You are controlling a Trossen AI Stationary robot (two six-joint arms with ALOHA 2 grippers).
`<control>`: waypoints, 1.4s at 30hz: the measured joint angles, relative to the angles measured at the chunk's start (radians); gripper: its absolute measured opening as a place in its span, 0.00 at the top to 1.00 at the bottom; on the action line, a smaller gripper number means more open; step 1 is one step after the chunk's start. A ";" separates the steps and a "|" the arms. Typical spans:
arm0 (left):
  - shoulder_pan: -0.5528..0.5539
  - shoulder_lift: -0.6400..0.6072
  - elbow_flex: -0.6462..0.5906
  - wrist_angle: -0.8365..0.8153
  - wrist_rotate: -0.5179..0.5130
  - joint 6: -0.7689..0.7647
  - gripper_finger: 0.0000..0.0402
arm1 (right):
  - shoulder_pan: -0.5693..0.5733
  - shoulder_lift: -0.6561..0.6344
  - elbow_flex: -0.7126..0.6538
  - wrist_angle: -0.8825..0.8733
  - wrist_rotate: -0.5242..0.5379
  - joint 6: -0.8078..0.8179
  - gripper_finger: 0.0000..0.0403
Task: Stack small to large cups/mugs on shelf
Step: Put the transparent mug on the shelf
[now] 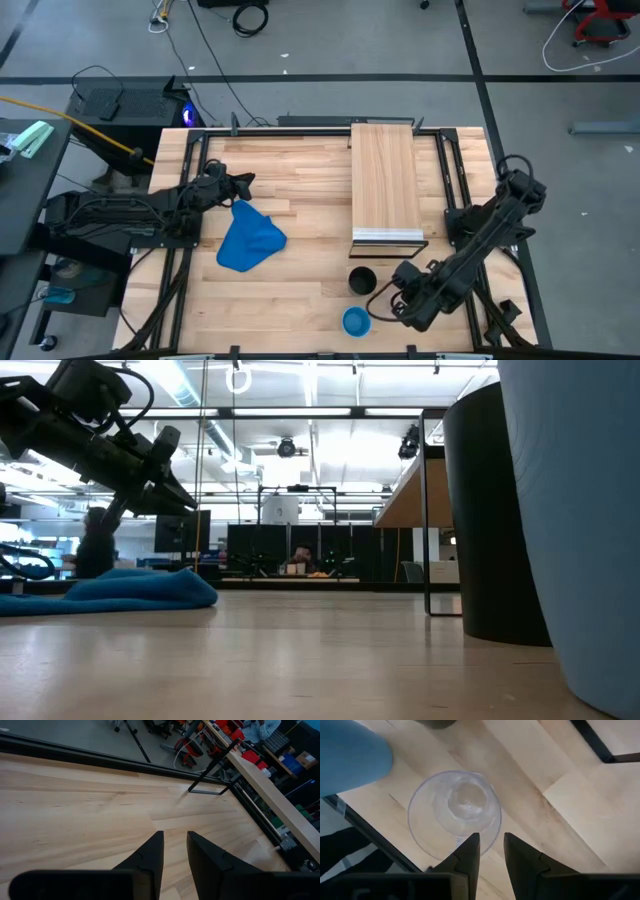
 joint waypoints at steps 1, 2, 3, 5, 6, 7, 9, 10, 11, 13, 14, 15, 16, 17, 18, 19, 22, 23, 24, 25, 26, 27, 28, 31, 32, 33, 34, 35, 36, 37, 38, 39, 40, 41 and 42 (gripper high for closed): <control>0.000 0.000 0.000 0.000 0.000 0.000 0.77 | -0.003 0.005 0.000 0.000 -0.001 0.002 0.76; 0.000 0.000 0.000 0.000 0.000 0.000 0.77 | -0.004 0.012 0.000 -0.001 -0.001 0.003 0.76; 0.000 0.000 0.000 0.000 0.000 0.000 0.77 | -0.004 0.019 0.000 0.000 -0.005 0.001 0.76; 0.000 0.000 0.000 0.000 0.000 0.000 0.77 | -0.005 0.029 0.000 -0.002 -0.011 -0.001 0.76; 0.000 0.000 0.000 0.000 0.000 0.000 0.77 | -0.008 0.033 0.000 -0.001 -0.016 -0.001 0.76; 0.000 0.000 0.000 0.000 0.000 0.000 0.77 | -0.011 0.035 0.000 0.000 -0.017 -0.002 0.76; 0.000 0.000 0.000 0.000 0.000 0.000 0.77 | -0.012 0.038 0.000 0.000 -0.017 -0.002 0.76; 0.000 0.000 0.000 0.000 0.000 0.000 0.76 | -0.015 0.038 0.000 0.000 -0.017 -0.002 0.76; 0.000 0.000 0.000 0.000 0.000 0.000 0.76 | -0.018 0.039 0.000 0.000 -0.017 -0.002 0.76; 0.000 0.000 0.000 0.000 0.000 0.000 0.76 | -0.019 0.039 0.000 0.000 -0.014 -0.003 0.76; 0.000 0.000 0.000 0.000 0.000 0.000 0.76 | -0.019 0.039 0.000 0.000 -0.015 -0.003 0.76; 0.000 0.000 0.000 0.000 0.000 0.000 0.76 | -0.018 0.039 -0.001 0.001 -0.015 -0.002 0.76; 0.000 0.000 0.000 0.000 0.000 0.000 0.77 | -0.018 0.038 -0.008 0.012 -0.015 0.000 0.76; 0.000 0.000 0.000 0.000 0.000 0.000 0.77 | -0.018 0.038 -0.018 0.020 -0.016 0.006 0.76; 0.000 0.000 0.000 0.000 0.000 0.000 0.77 | -0.018 0.038 -0.033 0.030 -0.020 0.013 0.76; 0.000 0.000 0.000 0.000 0.000 0.000 0.78 | -0.018 0.038 -0.048 0.046 -0.026 0.017 0.76; 0.000 0.000 0.000 0.000 0.000 0.000 0.78 | -0.018 0.039 -0.073 0.065 -0.037 0.032 0.76; 0.000 0.000 0.000 0.000 0.000 0.000 0.79 | -0.018 0.039 -0.073 0.068 -0.038 0.032 0.76; 0.000 0.000 0.000 0.000 0.000 0.000 0.79 | -0.018 0.039 -0.073 0.072 -0.037 0.031 0.76; 0.000 0.000 0.000 0.000 0.000 0.000 0.79 | -0.018 0.039 -0.073 0.072 -0.037 0.031 0.76; 0.000 0.000 0.000 0.000 0.000 0.000 0.79 | -0.018 0.039 -0.073 0.072 -0.037 0.031 0.76; 0.000 0.000 0.000 0.000 0.000 0.000 0.79 | -0.018 0.039 -0.073 0.072 -0.037 0.031 0.76; 0.000 0.000 0.000 0.000 0.000 0.000 0.78 | -0.018 0.039 -0.073 0.072 -0.037 0.030 0.76; 0.000 0.000 0.000 0.000 0.000 0.000 0.77 | -0.018 0.039 -0.073 0.072 -0.036 0.031 0.77; 0.000 0.000 0.000 0.000 0.000 0.000 0.77 | -0.018 0.039 -0.073 0.072 -0.033 0.033 0.77; 0.000 0.000 0.000 0.000 0.000 0.000 0.77 | -0.019 0.039 -0.073 0.072 -0.032 0.034 0.78; 0.000 0.000 0.000 0.000 0.000 0.000 0.77 | -0.019 0.039 -0.073 0.073 -0.031 0.034 0.80; 0.000 0.000 0.000 0.000 0.000 0.000 0.77 | -0.018 0.039 -0.073 0.074 -0.030 0.034 0.81; 0.000 0.000 0.000 0.000 0.000 0.000 0.77 | -0.018 0.039 -0.073 0.076 -0.030 0.034 0.83; 0.000 0.000 0.000 0.000 0.000 0.000 0.77 | -0.018 0.039 -0.073 0.077 -0.030 0.034 0.86; 0.000 0.000 0.000 0.000 0.000 0.000 0.77 | -0.018 0.039 -0.073 0.077 -0.030 0.034 0.88; 0.000 0.000 0.000 0.000 0.000 0.000 0.78 | -0.018 0.039 -0.073 0.077 -0.030 0.035 0.91; 0.000 0.000 0.000 0.000 0.000 0.000 0.78 | -0.018 0.039 -0.073 0.078 -0.030 0.034 0.93; 0.000 0.000 0.000 0.000 0.000 0.000 0.78 | -0.018 0.039 -0.073 0.079 -0.030 0.034 0.96; 0.000 0.000 0.000 0.000 0.000 0.000 0.79 | -0.018 0.039 -0.073 0.081 -0.030 0.034 0.98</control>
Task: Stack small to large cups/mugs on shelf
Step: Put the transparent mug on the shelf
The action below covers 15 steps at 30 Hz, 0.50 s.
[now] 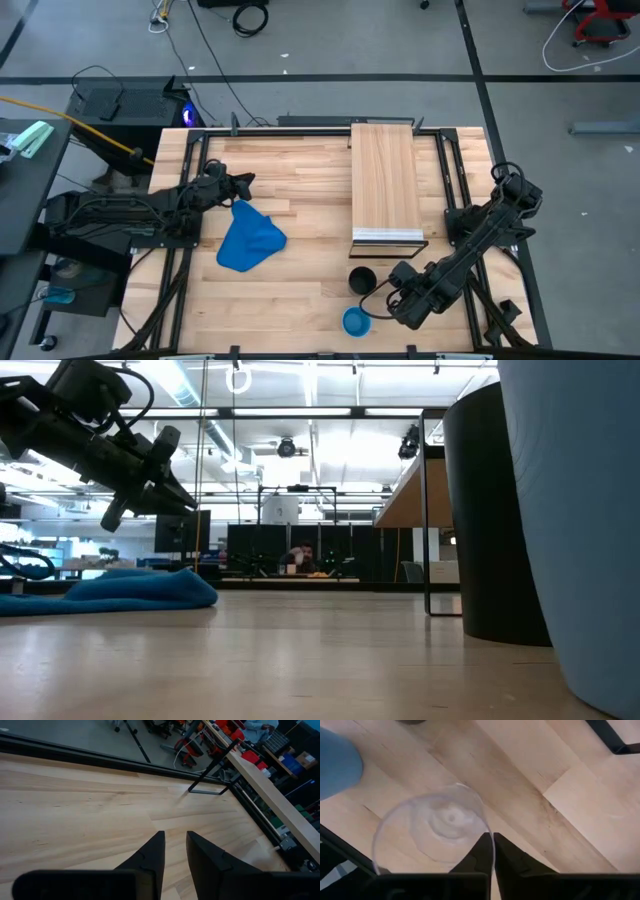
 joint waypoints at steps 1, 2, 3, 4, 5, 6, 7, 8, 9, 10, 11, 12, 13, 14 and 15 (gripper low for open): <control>0.000 0.000 0.000 0.000 0.000 0.000 0.79 | 0.000 0.000 0.000 0.000 -0.001 -0.001 0.98; 0.000 0.000 0.000 0.000 0.000 0.000 0.79 | 0.000 0.000 0.000 0.000 0.000 -0.001 0.98; 0.000 0.000 0.000 0.000 0.000 0.000 0.79 | 0.000 0.000 0.000 0.000 0.000 -0.001 0.98; 0.000 0.000 0.000 0.000 0.000 0.000 0.79 | 0.000 0.000 0.000 0.000 0.000 -0.002 0.98; 0.000 0.000 0.000 0.000 0.000 0.000 0.79 | 0.000 -0.003 0.000 0.000 -0.001 -0.005 0.98; 0.000 0.000 0.000 0.000 0.000 0.000 0.79 | 0.000 -0.009 0.000 -0.001 -0.006 -0.014 0.98; 0.000 0.000 0.000 0.000 0.000 0.000 0.79 | 0.000 -0.019 0.001 0.000 -0.010 -0.018 0.99; 0.000 0.000 0.000 0.000 0.000 0.000 0.78 | 0.000 -0.036 0.001 0.000 -0.015 -0.019 0.99; 0.000 0.000 0.000 0.000 0.000 0.000 0.78 | 0.000 -0.059 0.002 -0.002 -0.016 -0.017 0.99; 0.000 0.000 0.000 0.000 0.000 0.000 0.78 | 0.001 -0.083 0.002 -0.004 -0.016 -0.012 0.99; 0.000 0.000 0.000 0.000 0.000 0.000 0.77 | 0.003 -0.114 0.002 -0.004 -0.016 -0.009 0.99; 0.000 0.000 0.000 0.000 0.000 0.000 0.77 | 0.003 -0.145 0.003 -0.008 -0.018 -0.008 0.99; 0.000 0.000 0.000 0.000 0.000 0.000 0.77 | 0.003 -0.178 0.003 -0.011 -0.020 -0.009 0.99; 0.000 0.000 0.000 0.000 0.000 0.000 0.78 | 0.005 -0.213 0.003 -0.015 -0.020 -0.009 0.99; 0.000 0.000 0.000 0.000 0.000 0.000 0.78 | 0.009 -0.249 0.003 -0.024 -0.020 -0.008 0.99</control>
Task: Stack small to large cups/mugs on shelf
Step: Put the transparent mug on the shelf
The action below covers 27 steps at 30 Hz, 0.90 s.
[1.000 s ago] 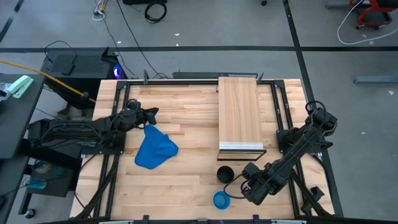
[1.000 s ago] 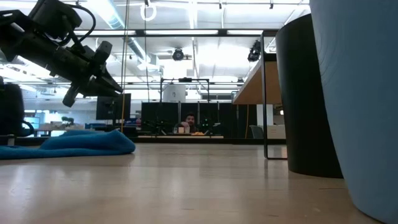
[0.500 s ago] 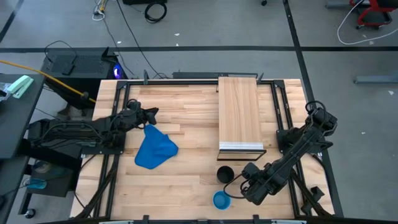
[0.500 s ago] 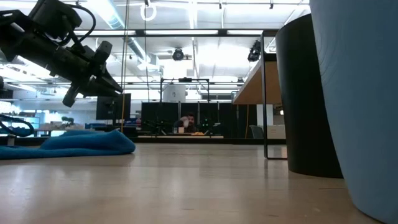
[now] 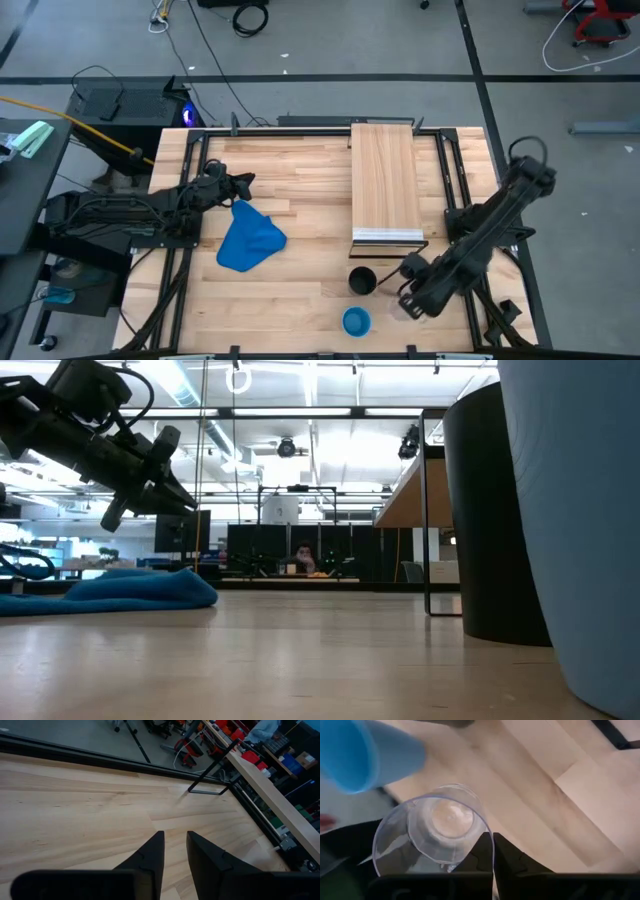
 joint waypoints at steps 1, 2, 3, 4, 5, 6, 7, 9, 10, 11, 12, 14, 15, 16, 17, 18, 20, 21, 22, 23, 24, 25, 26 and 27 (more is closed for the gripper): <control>0.000 0.000 0.000 0.000 0.000 0.000 0.78 | 0.002 -0.038 0.000 -0.010 -0.002 0.000 0.99; 0.000 0.000 0.000 0.000 0.000 0.000 0.79 | 0.006 -0.076 0.000 -0.015 -0.003 -0.004 0.99; 0.000 0.000 0.000 0.000 0.000 0.000 0.79 | 0.010 -0.116 0.000 -0.018 -0.002 -0.015 0.99; 0.000 0.000 0.000 0.000 0.000 0.000 0.79 | 0.015 -0.156 0.000 -0.022 0.003 -0.026 0.99; 0.000 0.000 0.000 0.000 0.000 0.000 0.80 | 0.020 -0.197 0.000 -0.024 0.013 -0.027 1.00; 0.000 0.000 0.000 0.000 0.000 0.000 0.80 | 0.024 -0.240 0.001 -0.025 0.035 -0.027 1.00; 0.000 0.000 0.000 0.000 0.000 0.000 0.80 | 0.028 -0.277 0.007 -0.028 0.066 -0.029 1.00; 0.000 0.000 0.000 0.000 0.000 0.000 0.80 | 0.033 -0.344 0.029 -0.037 0.140 -0.053 1.00; 0.000 0.000 0.000 0.000 0.000 0.000 0.80 | 0.033 -0.371 0.046 -0.050 0.180 -0.069 1.00; 0.000 0.000 0.000 0.000 0.000 0.000 0.79 | 0.029 -0.396 0.068 -0.066 0.228 -0.092 1.00; 0.000 0.000 0.000 0.000 0.000 0.000 0.79 | 0.023 -0.417 0.092 -0.084 0.276 -0.122 1.00; 0.000 0.000 0.000 0.000 0.000 0.000 0.78 | 0.000 -0.446 0.156 -0.136 0.366 -0.193 1.00; 0.000 0.000 0.000 0.000 0.000 0.000 0.78 | -0.016 -0.454 0.196 -0.174 0.404 -0.232 1.00; 0.000 0.000 0.000 0.000 0.000 0.000 0.77 | -0.036 -0.459 0.238 -0.218 0.437 -0.274 1.00; 0.000 0.000 0.000 0.000 0.000 0.000 0.77 | -0.062 -0.459 0.284 -0.266 0.463 -0.313 1.00; 0.000 0.000 0.000 0.000 0.000 0.000 0.77 | -0.094 -0.457 0.334 -0.319 0.478 -0.354 1.00; 0.000 0.000 0.000 0.000 0.000 0.000 0.78 | -0.169 -0.441 0.431 -0.439 0.485 -0.431 1.00; 0.000 0.000 0.000 0.000 0.000 0.000 0.78 | -0.212 -0.429 0.479 -0.499 0.484 -0.472 1.00; 0.000 0.000 0.000 0.000 0.000 0.000 0.78 | -0.255 -0.416 0.523 -0.554 0.482 -0.514 1.00; 0.000 0.000 0.000 0.000 0.000 0.000 0.79 | -0.297 -0.404 0.559 -0.584 0.472 -0.559 1.00; 0.000 0.000 0.000 0.000 0.000 0.000 0.79 | -0.339 -0.396 0.587 -0.577 0.454 -0.625 1.00; 0.000 0.000 0.000 0.000 0.000 0.000 0.79 | -0.382 -0.393 0.607 -0.559 0.426 -0.698 1.00; 0.000 0.000 0.000 0.000 0.000 0.000 0.79 | -0.423 -0.379 0.635 -0.558 0.397 -0.761 1.00; 0.000 0.000 0.000 0.000 0.000 0.000 0.79 | -0.469 -0.360 0.663 -0.566 0.370 -0.809 1.00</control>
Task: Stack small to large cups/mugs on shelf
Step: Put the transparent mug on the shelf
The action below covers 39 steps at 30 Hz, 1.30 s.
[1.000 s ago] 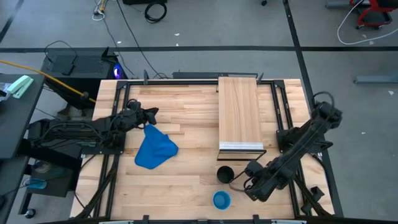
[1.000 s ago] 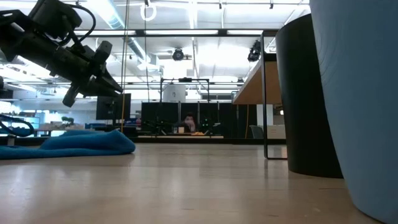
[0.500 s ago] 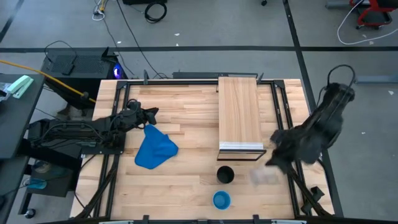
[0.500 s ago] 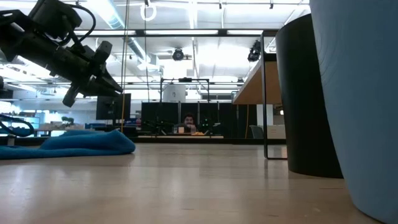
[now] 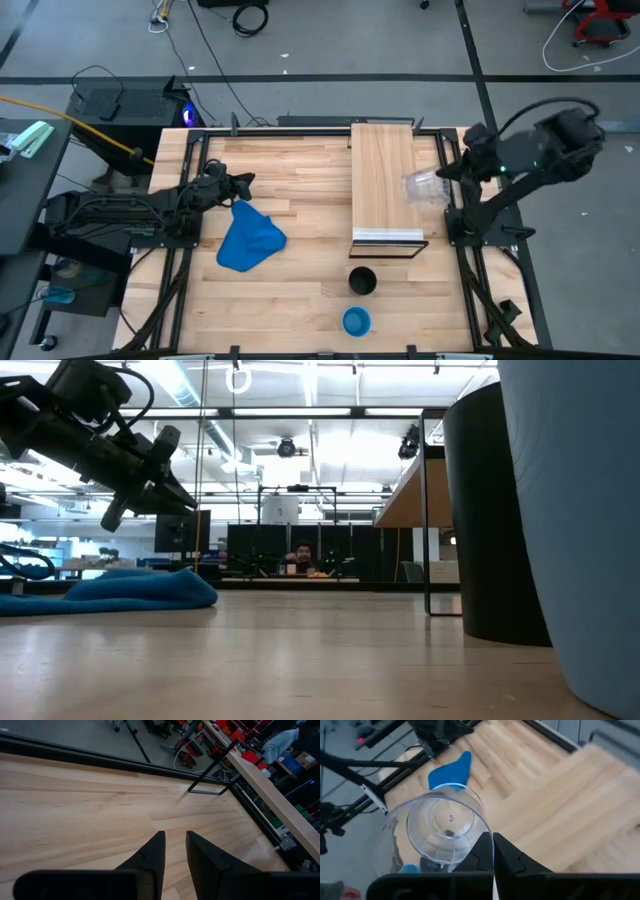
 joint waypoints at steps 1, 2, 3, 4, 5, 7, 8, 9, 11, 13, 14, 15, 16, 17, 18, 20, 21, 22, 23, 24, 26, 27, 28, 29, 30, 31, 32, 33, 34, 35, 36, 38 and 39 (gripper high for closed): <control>0.000 0.000 0.000 0.000 0.000 0.000 0.79 | -0.044 0.019 0.025 -0.009 -0.022 -0.044 1.00; 0.000 0.000 0.000 0.001 0.000 0.000 0.79 | -0.091 0.034 0.041 -0.008 -0.053 -0.105 1.00; 0.000 0.000 0.000 0.001 0.000 0.000 0.78 | -0.137 0.050 0.055 -0.009 -0.099 -0.164 1.00; 0.000 0.000 0.000 0.000 0.000 0.000 0.78 | -0.179 0.074 0.070 -0.010 -0.144 -0.212 1.00; 0.000 0.000 0.000 0.000 0.000 0.000 0.78 | -0.222 0.096 0.082 -0.008 -0.184 -0.258 1.00; 0.000 0.000 0.000 0.001 0.000 0.000 0.77 | -0.310 0.138 0.089 -0.008 -0.274 -0.357 1.00; 0.000 0.000 0.000 0.000 0.000 0.000 0.77 | -0.348 0.161 0.088 -0.009 -0.324 -0.413 1.00; 0.000 0.000 0.000 0.000 0.000 0.000 0.77 | -0.384 0.185 0.087 -0.008 -0.372 -0.464 1.00; 0.000 0.000 0.000 0.001 0.000 0.000 0.77 | -0.439 0.226 0.079 -0.008 -0.443 -0.547 1.00; 0.000 0.000 0.000 0.000 0.000 0.000 0.77 | -0.468 0.256 0.075 -0.009 -0.474 -0.603 1.00; 0.000 0.000 0.000 0.001 0.000 0.000 0.77 | -0.475 0.268 0.075 -0.009 -0.474 -0.623 1.00; 0.000 0.000 0.000 0.000 0.000 0.000 0.77 | -0.478 0.278 0.074 -0.009 -0.475 -0.644 1.00; 0.000 0.000 0.000 0.000 0.000 0.000 0.77 | -0.479 0.286 0.074 -0.009 -0.475 -0.663 1.00; 0.000 0.000 0.000 0.001 0.000 0.000 0.77 | -0.480 0.291 0.074 -0.009 -0.476 -0.674 1.00; 0.000 0.000 0.000 0.001 0.000 0.000 0.77 | -0.480 0.295 0.074 -0.009 -0.478 -0.684 1.00; 0.000 0.000 0.000 0.000 0.000 0.000 0.77 | -0.479 0.301 0.074 -0.009 -0.478 -0.694 1.00; 0.000 0.000 0.000 0.000 0.000 0.000 0.77 | -0.479 0.303 0.074 -0.009 -0.478 -0.701 1.00; 0.000 0.000 0.000 0.000 0.000 0.000 0.77 | -0.479 0.304 0.067 -0.006 -0.478 -0.705 1.00; 0.000 0.000 0.000 0.000 0.000 0.000 0.77 | -0.480 0.304 0.056 -0.006 -0.478 -0.707 1.00; 0.000 0.000 0.000 0.001 0.000 0.000 0.78 | -0.480 0.300 0.037 -0.005 -0.478 -0.709 1.00; 0.000 0.000 0.000 0.000 0.000 0.000 0.78 | -0.479 0.279 -0.029 -0.007 -0.479 -0.703 1.00; 0.000 0.000 0.000 0.000 0.000 0.000 0.79 | -0.473 0.264 -0.072 -0.007 -0.482 -0.690 1.00; 0.000 0.000 0.000 0.000 0.000 0.000 0.79 | -0.460 0.247 -0.118 -0.009 -0.482 -0.678 1.00; 0.000 0.000 0.000 0.000 0.000 0.000 0.79 | -0.445 0.231 -0.161 -0.013 -0.481 -0.668 1.00; 0.000 0.000 0.000 0.000 0.000 0.000 0.79 | -0.432 0.218 -0.193 -0.013 -0.474 -0.664 1.00; 0.000 0.000 0.000 0.000 0.000 0.000 0.79 | -0.423 0.207 -0.217 -0.013 -0.455 -0.662 1.00; 0.000 0.000 0.000 0.001 0.000 0.000 0.78 | -0.417 0.199 -0.234 -0.012 -0.440 -0.655 1.00; 0.000 0.000 0.000 0.000 0.000 0.000 0.78 | -0.411 0.195 -0.243 -0.012 -0.429 -0.642 1.00; 0.000 0.000 0.000 0.000 0.000 0.000 0.77 | -0.406 0.196 -0.246 -0.011 -0.421 -0.631 1.00; 0.000 0.000 0.000 0.001 0.000 0.000 0.77 | -0.399 0.197 -0.247 -0.008 -0.413 -0.619 1.00; 0.000 0.000 0.000 0.000 0.000 0.000 0.77 | -0.389 0.200 -0.247 -0.008 -0.412 -0.611 1.00; 0.000 0.000 0.000 0.000 0.000 0.000 0.77 | -0.363 0.210 -0.248 -0.009 -0.399 -0.609 1.00; 0.000 0.000 0.000 0.000 0.000 0.000 0.77 | -0.354 0.220 -0.248 -0.009 -0.398 -0.616 1.00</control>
